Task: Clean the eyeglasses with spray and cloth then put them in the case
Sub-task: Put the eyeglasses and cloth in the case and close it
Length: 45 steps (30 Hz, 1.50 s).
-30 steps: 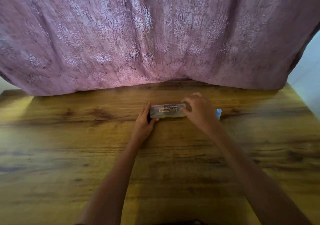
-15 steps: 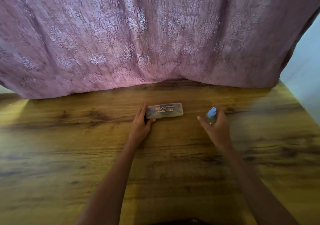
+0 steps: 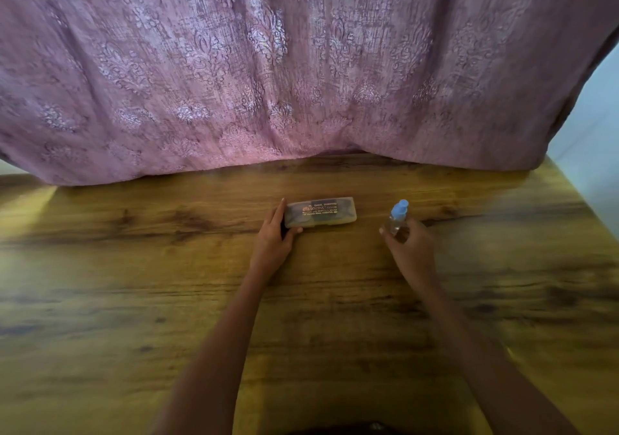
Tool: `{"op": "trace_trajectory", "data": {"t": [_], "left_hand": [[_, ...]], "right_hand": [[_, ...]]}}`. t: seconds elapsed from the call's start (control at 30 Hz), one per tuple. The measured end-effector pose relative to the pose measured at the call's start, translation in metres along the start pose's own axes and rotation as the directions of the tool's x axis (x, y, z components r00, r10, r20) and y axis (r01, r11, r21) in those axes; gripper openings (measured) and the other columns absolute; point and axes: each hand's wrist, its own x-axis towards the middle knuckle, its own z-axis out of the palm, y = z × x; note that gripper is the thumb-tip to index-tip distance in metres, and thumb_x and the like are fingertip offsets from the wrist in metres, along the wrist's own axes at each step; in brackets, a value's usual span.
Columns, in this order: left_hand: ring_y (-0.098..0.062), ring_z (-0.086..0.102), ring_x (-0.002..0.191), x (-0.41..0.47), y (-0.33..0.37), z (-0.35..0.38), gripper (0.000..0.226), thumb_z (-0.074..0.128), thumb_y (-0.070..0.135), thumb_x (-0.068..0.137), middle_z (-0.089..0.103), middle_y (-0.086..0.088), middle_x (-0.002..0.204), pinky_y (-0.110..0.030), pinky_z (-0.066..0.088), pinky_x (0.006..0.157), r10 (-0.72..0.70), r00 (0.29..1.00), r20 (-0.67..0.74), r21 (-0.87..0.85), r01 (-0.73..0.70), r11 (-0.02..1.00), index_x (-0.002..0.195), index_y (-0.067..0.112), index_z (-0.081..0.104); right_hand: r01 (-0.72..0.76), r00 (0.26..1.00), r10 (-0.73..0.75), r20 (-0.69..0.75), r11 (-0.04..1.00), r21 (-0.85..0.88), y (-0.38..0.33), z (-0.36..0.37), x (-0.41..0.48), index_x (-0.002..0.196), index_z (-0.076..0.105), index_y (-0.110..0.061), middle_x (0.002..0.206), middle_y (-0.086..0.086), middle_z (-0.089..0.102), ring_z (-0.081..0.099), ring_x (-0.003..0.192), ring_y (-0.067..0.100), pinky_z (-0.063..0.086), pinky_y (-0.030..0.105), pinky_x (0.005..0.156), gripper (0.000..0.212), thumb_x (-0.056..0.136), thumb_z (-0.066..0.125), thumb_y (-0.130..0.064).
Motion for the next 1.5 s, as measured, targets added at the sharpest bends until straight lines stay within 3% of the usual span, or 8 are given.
{"op": "trace_trajectory", "data": {"t": [0.13, 0.43, 0.57, 0.73, 0.87, 1.03, 1.3, 1.5], "left_hand": [[-0.021, 0.045, 0.126, 0.000, 0.001, -0.001, 0.072, 0.062, 0.025, 0.090, 0.041, -0.010, 0.144, -0.029, 0.040, 0.100, 0.006, 1.000, 0.000, -0.001, -0.006, 1.000, 0.150, 0.013, 0.024], [-0.021, 0.046, 0.126, -0.001, 0.002, -0.001, 0.072, 0.063, 0.024, 0.090, 0.041, -0.009, 0.145, -0.032, 0.041, 0.102, 0.013, 1.000, -0.006, 0.009, -0.013, 1.000, 0.149, 0.010, 0.025], [-0.019, 0.045, 0.126, 0.000, 0.002, -0.001, 0.072, 0.062, 0.025, 0.090, 0.040, -0.007, 0.146, -0.030, 0.040, 0.102, 0.013, 1.000, -0.001, 0.011, -0.013, 1.000, 0.150, 0.012, 0.023], [-0.020, 0.044, 0.127, -0.001, 0.001, -0.001, 0.073, 0.061, 0.027, 0.091, 0.039, -0.007, 0.146, -0.033, 0.040, 0.103, 0.006, 1.000, 0.009, 0.010, -0.006, 1.000, 0.151, 0.013, 0.021], [-0.021, 0.046, 0.126, -0.001, 0.002, 0.000, 0.073, 0.061, 0.028, 0.091, 0.041, -0.009, 0.145, -0.032, 0.040, 0.103, 0.003, 1.000, -0.002, 0.008, -0.003, 1.000, 0.151, 0.013, 0.022], [-0.023, 0.043, 0.130, 0.000, 0.001, 0.001, 0.075, 0.061, 0.029, 0.091, 0.037, -0.010, 0.149, -0.034, 0.039, 0.105, 0.002, 1.000, 0.005, 0.018, -0.002, 1.000, 0.151, 0.013, 0.019], [-0.019, 0.040, 0.132, -0.001, 0.000, 0.002, 0.083, 0.062, 0.037, 0.088, 0.034, -0.007, 0.151, -0.033, 0.037, 0.106, -0.042, 0.999, 0.015, 0.011, 0.042, 0.999, 0.152, 0.018, 0.013], [-0.018, 0.036, 0.135, -0.003, 0.002, 0.001, 0.088, 0.063, 0.045, 0.086, 0.030, -0.004, 0.153, -0.030, 0.035, 0.105, -0.054, 0.998, 0.022, -0.016, 0.055, 0.998, 0.152, 0.019, 0.011]], "right_hand": [[0.059, 0.998, -0.059, 0.026, 0.998, -0.012, -0.014, 0.015, 0.014, 0.101, 0.063, -0.014, 0.087, -0.003, 0.064, 0.060, 0.078, 0.010, 0.046, 0.021, 0.066, 0.021, 0.085, 0.072, -0.025], [0.003, 1.000, 0.000, 0.027, 0.995, -0.104, -0.015, 0.035, 0.028, 0.109, 0.058, -0.019, 0.087, -0.012, 0.053, 0.053, 0.080, 0.005, 0.027, 0.010, 0.057, 0.028, 0.086, 0.070, -0.031], [0.026, 0.999, -0.028, -0.016, 0.994, -0.109, -0.008, 0.040, 0.028, 0.109, 0.059, -0.016, 0.076, -0.025, 0.038, 0.036, 0.069, -0.011, 0.023, 0.009, 0.057, 0.031, 0.085, 0.072, -0.032], [0.055, 0.998, -0.054, 0.015, 0.992, -0.110, 0.000, 0.042, 0.031, 0.113, 0.057, -0.018, 0.085, -0.016, 0.053, 0.053, 0.077, 0.002, 0.032, 0.010, 0.058, 0.034, 0.086, 0.069, -0.035], [0.068, 0.997, -0.064, 0.037, 0.992, -0.105, 0.005, 0.043, 0.032, 0.118, 0.056, -0.021, 0.097, -0.009, 0.061, 0.059, 0.085, 0.006, 0.050, 0.021, 0.067, 0.038, 0.086, 0.067, -0.040], [0.074, 0.997, -0.070, 0.039, 0.992, -0.103, 0.011, 0.046, 0.030, 0.129, 0.051, -0.022, 0.105, -0.012, 0.056, 0.054, 0.090, 0.002, 0.036, 0.011, 0.066, 0.050, 0.085, 0.070, -0.035], [0.152, 0.988, -0.152, -0.001, 0.985, -0.085, 0.013, 0.048, 0.024, 0.119, 0.046, -0.036, 0.100, -0.021, 0.053, 0.054, 0.087, -0.003, 0.040, 0.012, 0.069, 0.041, 0.083, 0.065, -0.039], [0.151, 0.988, -0.153, -0.027, 0.986, -0.071, 0.011, 0.044, 0.020, 0.123, 0.046, -0.030, 0.107, -0.014, 0.057, 0.055, 0.094, 0.001, 0.041, 0.013, 0.074, 0.047, 0.083, 0.070, -0.033]]}}
